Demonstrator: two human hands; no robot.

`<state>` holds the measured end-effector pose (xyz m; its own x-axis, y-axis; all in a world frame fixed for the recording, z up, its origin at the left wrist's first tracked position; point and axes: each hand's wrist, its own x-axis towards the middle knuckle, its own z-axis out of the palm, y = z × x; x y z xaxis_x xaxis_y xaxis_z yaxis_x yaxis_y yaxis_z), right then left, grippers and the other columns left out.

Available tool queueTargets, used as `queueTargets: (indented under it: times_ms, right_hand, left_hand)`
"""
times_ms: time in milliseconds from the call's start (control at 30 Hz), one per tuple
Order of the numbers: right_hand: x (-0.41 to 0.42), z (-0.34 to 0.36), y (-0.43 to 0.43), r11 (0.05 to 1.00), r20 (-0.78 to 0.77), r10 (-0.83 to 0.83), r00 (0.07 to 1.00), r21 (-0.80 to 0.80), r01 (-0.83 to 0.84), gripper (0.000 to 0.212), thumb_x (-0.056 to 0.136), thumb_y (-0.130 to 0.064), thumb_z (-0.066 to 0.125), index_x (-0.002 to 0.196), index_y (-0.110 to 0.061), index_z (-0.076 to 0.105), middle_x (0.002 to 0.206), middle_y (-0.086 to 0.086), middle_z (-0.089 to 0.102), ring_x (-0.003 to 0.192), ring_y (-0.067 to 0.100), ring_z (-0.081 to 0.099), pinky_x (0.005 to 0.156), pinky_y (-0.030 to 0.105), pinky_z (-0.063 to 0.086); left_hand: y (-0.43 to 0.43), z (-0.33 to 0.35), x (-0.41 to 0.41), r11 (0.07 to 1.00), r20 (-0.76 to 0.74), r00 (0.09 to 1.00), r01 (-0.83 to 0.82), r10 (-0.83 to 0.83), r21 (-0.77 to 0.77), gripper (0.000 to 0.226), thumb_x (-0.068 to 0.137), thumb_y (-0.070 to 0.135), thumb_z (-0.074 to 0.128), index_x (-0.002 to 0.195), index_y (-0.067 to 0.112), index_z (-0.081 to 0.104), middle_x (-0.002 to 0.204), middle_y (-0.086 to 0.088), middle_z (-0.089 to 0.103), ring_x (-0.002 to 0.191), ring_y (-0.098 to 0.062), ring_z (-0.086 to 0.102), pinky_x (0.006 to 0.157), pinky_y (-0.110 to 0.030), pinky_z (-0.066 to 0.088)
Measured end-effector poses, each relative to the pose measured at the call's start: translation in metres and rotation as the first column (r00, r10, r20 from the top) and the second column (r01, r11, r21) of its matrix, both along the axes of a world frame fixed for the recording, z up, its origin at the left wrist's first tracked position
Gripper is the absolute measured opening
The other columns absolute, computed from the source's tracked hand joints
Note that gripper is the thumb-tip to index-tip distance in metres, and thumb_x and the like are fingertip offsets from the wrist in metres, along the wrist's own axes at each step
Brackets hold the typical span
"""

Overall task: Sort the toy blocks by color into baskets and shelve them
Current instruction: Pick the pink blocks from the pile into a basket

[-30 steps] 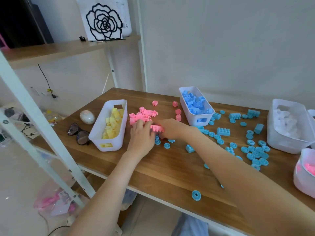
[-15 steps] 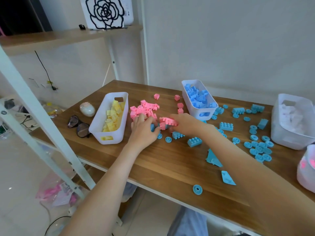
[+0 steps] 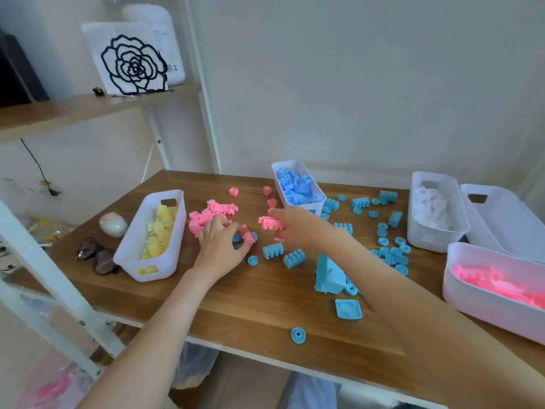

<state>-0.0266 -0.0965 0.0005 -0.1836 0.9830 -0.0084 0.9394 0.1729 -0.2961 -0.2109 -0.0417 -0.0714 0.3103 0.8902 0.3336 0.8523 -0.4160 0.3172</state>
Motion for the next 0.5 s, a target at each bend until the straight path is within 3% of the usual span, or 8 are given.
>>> queueTargets:
  times_ms: [100,167,233,300,367,433,500]
  right_hand:
    - [0.005,0.011,-0.014,0.998,-0.062,-0.002,0.998,0.058,0.006,0.029,0.092,-0.021,0.054,0.119,-0.01,0.054,0.11,0.009,0.063,0.097,0.025,0.061,0.085,0.041,0.051]
    - [0.009,0.022,-0.032,0.99,-0.136,0.011,0.991,0.141,0.008,0.031,0.093,-0.028,0.054,0.117,-0.01,0.055,0.111,0.007,0.064,0.099,0.025,0.061,0.086,0.041,0.049]
    - [0.018,0.034,-0.055,0.97,-0.153,0.022,0.988,0.242,0.016,0.03,0.093,-0.026,0.054,0.118,-0.01,0.053,0.108,-0.002,0.063,0.096,0.017,0.06,0.082,0.032,0.046]
    - [0.04,0.042,-0.086,0.94,-0.177,0.011,0.984,0.336,0.05,0.022,0.092,-0.023,0.056,0.111,-0.012,0.055,0.086,-0.017,0.055,0.076,0.008,0.053,0.068,0.022,0.037]
    - [0.068,0.045,-0.116,0.917,-0.187,-0.059,0.981,0.379,0.128,0.021,0.09,-0.023,0.061,0.106,-0.009,0.056,0.071,-0.018,0.043,0.064,0.008,0.042,0.058,0.013,0.033]
    - [0.101,0.046,-0.146,0.905,-0.185,-0.192,0.964,0.346,0.247,0.025,0.089,-0.025,0.063,0.106,-0.007,0.057,0.065,-0.016,0.04,0.056,0.006,0.04,0.057,0.006,0.034]
    - [0.135,0.049,-0.176,0.875,-0.191,-0.328,0.925,0.308,0.374,0.022,0.089,-0.025,0.063,0.103,-0.01,0.057,0.062,-0.014,0.041,0.056,0.001,0.042,0.057,0.01,0.035]
  left_hand:
    - [-0.008,0.009,0.011,0.997,0.136,0.989,0.039,-0.048,0.072,0.027,0.089,0.043,0.059,0.1,0.02,0.063,0.106,0.004,0.041,0.11,-0.019,0.038,0.097,-0.037,0.03]
    - [-0.019,0.017,0.022,0.979,0.247,0.965,0.042,-0.092,0.201,0.025,0.091,0.038,0.058,0.097,0.015,0.063,0.1,0.007,0.045,0.102,-0.018,0.044,0.091,-0.036,0.033]
    - [-0.034,0.026,0.038,0.96,0.345,0.929,0.038,-0.137,0.278,0.026,0.092,0.037,0.056,0.095,0.012,0.062,0.09,0.006,0.05,0.09,-0.016,0.047,0.084,-0.033,0.033]
    - [-0.052,0.035,0.065,0.953,0.419,0.88,0.109,-0.224,0.281,0.025,0.092,0.036,0.056,0.093,0.011,0.061,0.083,0.006,0.052,0.082,-0.012,0.045,0.078,-0.033,0.035]
    - [-0.068,0.043,0.091,0.922,0.418,0.847,0.189,-0.327,0.338,0.024,0.093,0.032,0.058,0.096,0.009,0.059,0.081,0.006,0.053,0.079,-0.007,0.043,0.075,-0.032,0.034]
    - [-0.085,0.05,0.123,0.87,0.378,0.818,0.272,-0.434,0.411,0.026,0.092,0.031,0.058,0.102,0.007,0.058,0.082,0.005,0.053,0.081,-0.002,0.04,0.077,-0.027,0.029]
    - [-0.103,0.06,0.156,0.81,0.358,0.747,0.404,-0.56,0.425,0.025,0.092,0.033,0.056,0.102,0.01,0.057,0.081,0.007,0.053,0.081,-0.001,0.04,0.078,-0.028,0.033]
